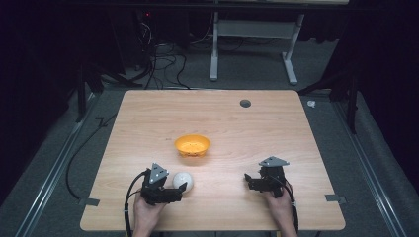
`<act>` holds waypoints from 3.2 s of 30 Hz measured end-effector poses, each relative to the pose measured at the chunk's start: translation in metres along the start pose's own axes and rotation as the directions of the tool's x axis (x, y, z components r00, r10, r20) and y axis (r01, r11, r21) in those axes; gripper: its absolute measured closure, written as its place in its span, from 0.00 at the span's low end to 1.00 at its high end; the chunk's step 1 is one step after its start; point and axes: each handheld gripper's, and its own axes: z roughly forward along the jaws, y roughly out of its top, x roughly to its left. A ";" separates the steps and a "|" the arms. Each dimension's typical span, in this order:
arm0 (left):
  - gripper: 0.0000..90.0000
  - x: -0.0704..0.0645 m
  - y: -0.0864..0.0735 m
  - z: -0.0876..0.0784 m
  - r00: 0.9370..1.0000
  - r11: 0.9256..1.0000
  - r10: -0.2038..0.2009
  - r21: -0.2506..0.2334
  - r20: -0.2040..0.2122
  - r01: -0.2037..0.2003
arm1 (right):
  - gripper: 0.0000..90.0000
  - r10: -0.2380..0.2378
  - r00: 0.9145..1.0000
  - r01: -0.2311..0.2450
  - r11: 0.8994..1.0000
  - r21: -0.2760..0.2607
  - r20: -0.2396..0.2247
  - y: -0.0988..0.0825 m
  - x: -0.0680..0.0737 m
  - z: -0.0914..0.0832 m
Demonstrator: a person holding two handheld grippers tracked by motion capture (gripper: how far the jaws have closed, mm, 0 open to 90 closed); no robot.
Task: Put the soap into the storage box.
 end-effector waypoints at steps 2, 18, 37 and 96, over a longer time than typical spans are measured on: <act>0.12 -0.003 0.001 0.004 1.000 1.000 0.010 0.012 0.002 -0.010 | 0.17 0.000 1.000 0.000 1.000 0.000 0.000 0.000 0.000 0.000; 0.13 -0.013 0.001 0.028 0.999 0.995 0.041 0.087 -0.022 -0.039 | 0.17 -0.004 1.000 0.004 1.000 -0.002 0.000 0.000 0.000 0.000; 0.23 -0.015 -0.003 0.041 0.997 0.990 0.056 0.131 -0.050 -0.049 | 0.17 -0.004 1.000 0.004 1.000 -0.002 0.000 0.000 0.000 0.000; 0.27 -0.011 0.033 0.006 0.998 0.997 0.068 0.041 0.013 -0.069 | 0.17 -0.003 1.000 0.003 1.000 -0.002 -0.001 0.000 0.000 0.000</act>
